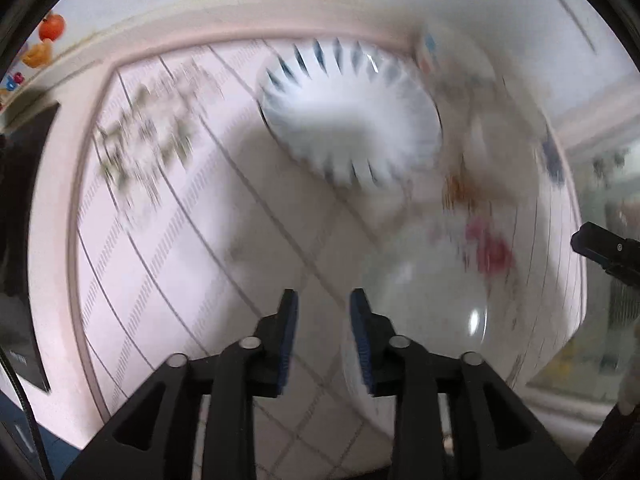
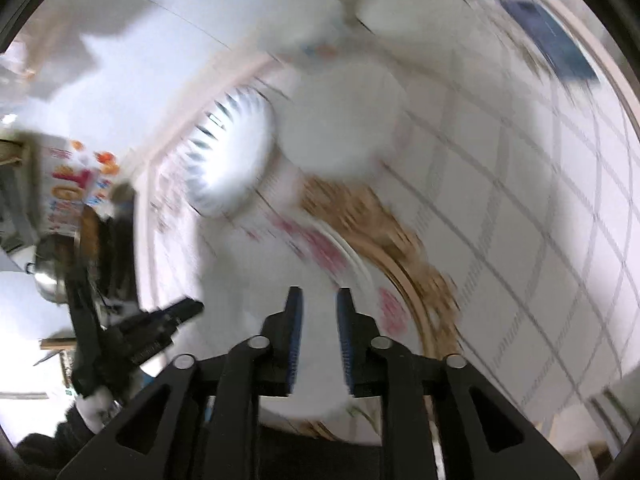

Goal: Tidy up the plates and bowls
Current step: 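Carry the two-plate stack with both grippers onto the blue-striped plate, then grip the blue-striped plate with the stack using both grippers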

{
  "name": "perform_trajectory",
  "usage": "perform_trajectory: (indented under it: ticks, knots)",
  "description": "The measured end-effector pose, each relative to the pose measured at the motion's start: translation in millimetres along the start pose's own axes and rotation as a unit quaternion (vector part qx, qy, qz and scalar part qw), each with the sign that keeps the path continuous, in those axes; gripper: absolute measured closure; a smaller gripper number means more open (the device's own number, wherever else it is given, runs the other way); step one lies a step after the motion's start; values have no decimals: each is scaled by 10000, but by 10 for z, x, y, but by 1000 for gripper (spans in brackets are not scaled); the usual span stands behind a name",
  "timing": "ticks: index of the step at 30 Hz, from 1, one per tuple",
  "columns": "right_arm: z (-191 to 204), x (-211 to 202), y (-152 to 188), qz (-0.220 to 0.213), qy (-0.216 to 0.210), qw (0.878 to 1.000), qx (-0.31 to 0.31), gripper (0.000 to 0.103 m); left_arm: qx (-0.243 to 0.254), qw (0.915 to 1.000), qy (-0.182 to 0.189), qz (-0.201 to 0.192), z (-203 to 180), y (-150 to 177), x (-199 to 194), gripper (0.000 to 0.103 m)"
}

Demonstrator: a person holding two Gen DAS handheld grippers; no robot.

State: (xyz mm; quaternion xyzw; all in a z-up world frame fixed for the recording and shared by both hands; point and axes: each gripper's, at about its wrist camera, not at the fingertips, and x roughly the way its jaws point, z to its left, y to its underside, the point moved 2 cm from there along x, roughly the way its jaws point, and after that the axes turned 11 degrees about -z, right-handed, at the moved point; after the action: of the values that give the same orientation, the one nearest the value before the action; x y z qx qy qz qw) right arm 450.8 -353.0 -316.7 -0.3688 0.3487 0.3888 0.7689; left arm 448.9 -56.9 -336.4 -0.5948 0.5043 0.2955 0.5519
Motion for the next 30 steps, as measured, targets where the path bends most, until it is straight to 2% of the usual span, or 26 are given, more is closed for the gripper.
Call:
perform_trajectory:
  ticks: [1, 3, 6, 11, 14, 16, 18, 20, 27, 30]
  knots:
    - [96, 42, -126, -75, -49, 10000, -43, 64, -63, 9999, -56, -105, 49, -144, 11, 74]
    - [286, 180, -384, -212, -88, 9996, -135, 64, -258, 9992, -161, -244, 204, -452, 112, 74]
    - [523, 574, -785, -197, 97, 9991, -375, 64, -551, 9982, -179, -136, 390, -764, 395, 74]
    - [702, 1357, -1248, 313, 395, 9968, -624, 64, -800, 9966, -113, 176, 490, -971, 867, 74]
    - [680, 1685, -1316, 535, 632, 9942, -692, 64, -846, 9957, -88, 358, 514, -1029, 1064, 74]
    - [618, 1838, -1356, 631, 677, 9935, -661, 65, -825, 9963, -99, 226, 496, -1055, 1085, 75]
    - [578, 1955, -1358, 764, 613, 9935, -581, 75, -724, 9972, -88, 180, 475, -1077, 1112, 79]
    - [567, 2021, -1357, 802, 700, 9921, -670, 92, -703, 9974, -104, 90, 465, -1090, 1130, 79]
    - [550, 2008, -1333, 703, 652, 9928, -720, 94, -591, 9980, -228, 13, 444, -1103, 1118, 83]
    - [545, 1955, -1334, 697, 607, 9931, -720, 94, -548, 9982, -234, -20, 439, -1030, 964, 83]
